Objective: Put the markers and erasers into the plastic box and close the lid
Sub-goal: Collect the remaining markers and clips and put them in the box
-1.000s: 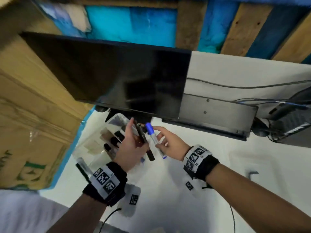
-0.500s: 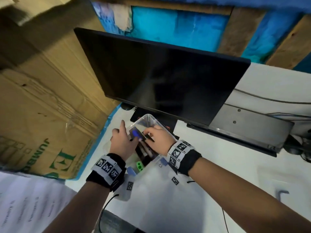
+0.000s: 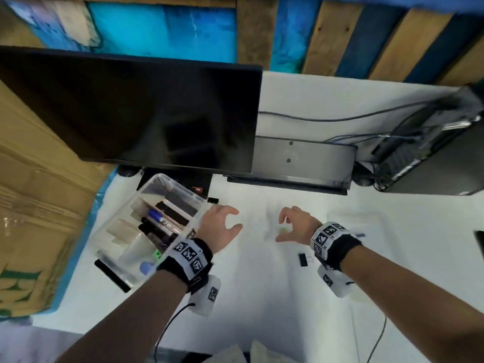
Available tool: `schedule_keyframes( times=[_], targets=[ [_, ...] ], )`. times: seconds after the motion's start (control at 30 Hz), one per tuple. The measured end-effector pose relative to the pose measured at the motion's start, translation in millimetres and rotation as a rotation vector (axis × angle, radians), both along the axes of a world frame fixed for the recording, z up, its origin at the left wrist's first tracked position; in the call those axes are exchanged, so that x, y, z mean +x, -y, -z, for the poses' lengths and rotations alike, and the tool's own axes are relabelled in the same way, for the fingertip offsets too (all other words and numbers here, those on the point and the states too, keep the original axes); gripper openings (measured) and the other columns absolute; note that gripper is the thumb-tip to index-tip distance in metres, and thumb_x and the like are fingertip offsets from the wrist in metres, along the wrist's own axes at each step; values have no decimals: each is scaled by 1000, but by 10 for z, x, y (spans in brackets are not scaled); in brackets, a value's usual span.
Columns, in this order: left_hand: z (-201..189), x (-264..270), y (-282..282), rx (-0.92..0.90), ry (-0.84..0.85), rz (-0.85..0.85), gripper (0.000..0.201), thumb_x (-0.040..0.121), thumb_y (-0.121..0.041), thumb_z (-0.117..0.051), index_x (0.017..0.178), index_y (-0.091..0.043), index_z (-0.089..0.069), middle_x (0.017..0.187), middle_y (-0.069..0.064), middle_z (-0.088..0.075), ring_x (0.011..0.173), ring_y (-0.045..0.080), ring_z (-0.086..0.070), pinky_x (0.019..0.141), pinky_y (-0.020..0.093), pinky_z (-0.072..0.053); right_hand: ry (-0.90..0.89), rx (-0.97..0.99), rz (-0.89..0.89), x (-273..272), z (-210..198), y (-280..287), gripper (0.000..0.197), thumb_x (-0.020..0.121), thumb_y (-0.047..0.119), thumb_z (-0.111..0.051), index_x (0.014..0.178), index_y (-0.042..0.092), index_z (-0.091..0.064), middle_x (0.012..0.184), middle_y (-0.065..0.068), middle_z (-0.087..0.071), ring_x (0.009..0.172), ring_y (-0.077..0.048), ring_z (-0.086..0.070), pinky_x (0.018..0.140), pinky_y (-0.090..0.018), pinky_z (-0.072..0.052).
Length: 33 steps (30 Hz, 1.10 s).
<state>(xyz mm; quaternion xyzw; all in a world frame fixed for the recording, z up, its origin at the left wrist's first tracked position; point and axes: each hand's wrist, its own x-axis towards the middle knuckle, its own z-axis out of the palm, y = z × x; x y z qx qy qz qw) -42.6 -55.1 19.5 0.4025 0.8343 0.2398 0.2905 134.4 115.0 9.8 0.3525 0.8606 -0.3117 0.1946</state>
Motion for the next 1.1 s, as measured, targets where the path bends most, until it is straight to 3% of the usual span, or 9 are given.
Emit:
schedule_keyframes(
  times=[0.2,0.4,0.5,0.6,0.73,0.8,0.9,1.0,1.1],
  targets=[
    [532,198,133,-426,-181,-24,49,83,-26,-58,130,-22,-45,146,10,-29,132,31,-37,106,42,-39,168,-14,-124,528,372,78,60,64,39,-79,115,25,-50,116,-5,-47,108,-28,-49,92,-42,-47],
    [671,232,218,-569,-343,-10,45,87,-4,-44,130,-19,-41,142,13,-30,124,35,-45,100,41,-43,33,-30,-74,736,639,178,30,78,19,-66,107,15,-58,103,-2,-45,104,-29,-50,88,-33,-41],
    [731,207,242,-596,-345,-34,43,85,2,-43,124,-15,-46,138,18,-36,119,37,-49,97,42,-47,9,-34,-111,757,662,156,26,80,23,-65,104,16,-60,98,2,-41,96,-24,-49,87,-31,-41],
    [782,171,260,-567,-331,-64,45,81,6,-44,122,-14,-47,138,19,-37,115,37,-53,97,46,-48,-89,-73,-96,710,616,102,38,82,23,-66,117,16,-54,104,2,-37,87,-18,-47,85,-26,-42],
    [781,147,304,-457,-331,-31,42,82,2,-53,118,-19,-51,138,8,-41,117,30,-50,96,40,-47,-229,-82,-27,484,504,-37,58,85,12,-62,136,21,-38,120,-5,-35,80,-19,-51,89,-33,-49],
    [753,142,342,-454,-370,-35,43,83,-4,-58,120,-23,-49,141,3,-39,121,30,-46,96,42,-47,-225,-82,-46,351,492,-96,60,86,8,-59,139,24,-36,125,-4,-30,81,-19,-55,90,-28,-48],
    [736,112,426,-535,-329,-65,39,83,-19,-63,118,-24,-45,133,3,-43,115,29,-49,97,45,-43,-137,-87,-107,197,558,-107,54,87,6,-56,137,20,-42,118,1,-30,98,-22,-57,91,-17,-38],
    [754,46,487,-486,-259,-131,16,85,-14,-56,98,-21,-49,125,2,-46,96,26,-54,85,41,-46,-67,-44,-97,123,652,-83,39,88,11,-55,126,16,-50,116,-4,-38,104,-30,-56,91,-25,-43],
    [786,-53,509,-423,-221,-189,16,84,-7,-48,90,-20,-55,115,4,-52,88,25,-54,83,36,-47,-52,-20,-93,67,713,-73,24,88,13,-55,112,13,-54,115,-8,-42,98,-32,-59,89,-32,-47]
  ],
)
